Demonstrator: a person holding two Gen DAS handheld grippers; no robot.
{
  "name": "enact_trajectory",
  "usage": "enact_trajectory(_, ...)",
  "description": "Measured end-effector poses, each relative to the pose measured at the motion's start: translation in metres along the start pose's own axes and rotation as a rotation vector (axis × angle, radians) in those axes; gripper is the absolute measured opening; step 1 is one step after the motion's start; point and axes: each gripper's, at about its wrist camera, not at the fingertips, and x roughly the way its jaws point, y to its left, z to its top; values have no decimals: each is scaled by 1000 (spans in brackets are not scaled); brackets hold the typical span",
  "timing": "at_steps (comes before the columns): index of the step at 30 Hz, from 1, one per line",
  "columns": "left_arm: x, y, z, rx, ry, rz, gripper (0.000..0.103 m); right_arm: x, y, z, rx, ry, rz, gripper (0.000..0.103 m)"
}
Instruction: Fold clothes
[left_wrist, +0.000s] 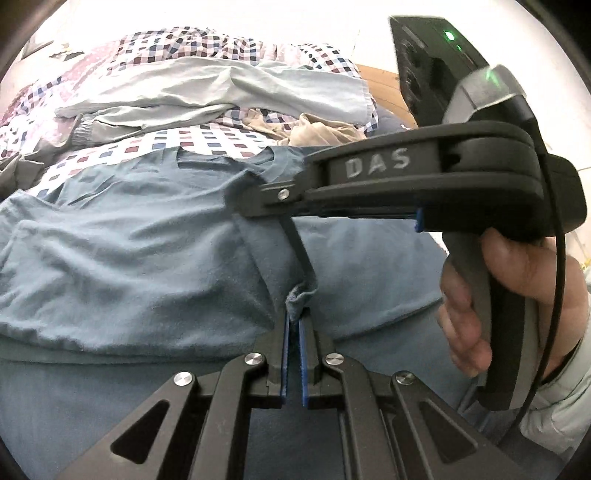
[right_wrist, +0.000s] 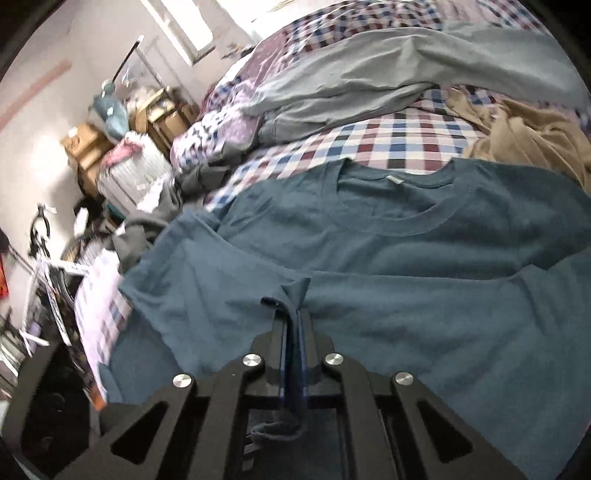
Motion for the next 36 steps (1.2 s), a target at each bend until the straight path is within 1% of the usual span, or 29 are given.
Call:
enact_trajectory(4, 1, -7, 9, -5, -18, 7, 3, -21, -21, 5, 88, -46, 54, 2)
enact_trajectory(8, 2, -17, 21, -8, -43, 11, 3, -48, -45, 11, 159, -118, 76, 2)
enact_trajectory(11, 5, -26, 28, -1, -56, 14, 3, -58, -57, 12, 205, -142, 96, 1)
enact_trajectory(12, 7, -27, 28, -1, -49, 17, 3, -57, -60, 12, 218, -134, 97, 2)
enact_trajectory(13, 9, -27, 26, -2, -41, 21, 3, -52, -63, 10, 232, -106, 104, 5)
enact_trajectory(15, 13, -28, 24, -5, -26, 28, 3, -39, -69, 7, 268, -35, 99, 6)
enact_trajectory(16, 15, -27, 22, -7, -18, 30, 3, -30, -73, 4, 292, 9, 87, 11)
enact_trajectory(17, 17, -25, 20, -11, -12, 33, 3, -24, -77, 2, 315, 49, 78, 27)
enact_trajectory(18, 17, -24, 20, -16, -11, 31, 3, -19, -82, 0, 350, 74, 86, 33)
enact_trajectory(20, 17, -22, 19, -27, -13, 26, 3, -16, -91, -5, 423, 92, 131, 42)
enact_trajectory(21, 16, -22, 19, -33, -16, 23, 3, -18, -93, -6, 446, 88, 158, 45)
enact_trajectory(22, 15, -22, 20, -34, -20, 21, 3, -19, -95, -7, 468, 84, 186, 49)
enact_trajectory(23, 15, -21, 20, -35, -22, 20, 3, -19, -97, -8, 488, 84, 214, 50)
enact_trajectory(25, 14, -20, 20, -38, -26, 16, 3, -17, -97, -11, 515, 100, 250, 51)
enact_trajectory(27, 12, -19, 20, -51, -33, 15, 3, -11, -94, -13, 527, 131, 264, 51)
enact_trajectory(29, 9, -17, 20, -62, -44, 14, 3, -4, -89, -13, 519, 148, 258, 51)
enact_trajectory(33, 6, -17, 22, -65, -54, 7, 3, 7, -80, -9, 494, 139, 235, 51)
enact_trajectory(35, 6, -17, 22, -58, -52, 12, 3, 10, -78, -7, 477, 136, 210, 46)
enact_trajectory(36, 6, -18, 21, -54, -51, 15, 3, 10, -77, -7, 463, 132, 191, 42)
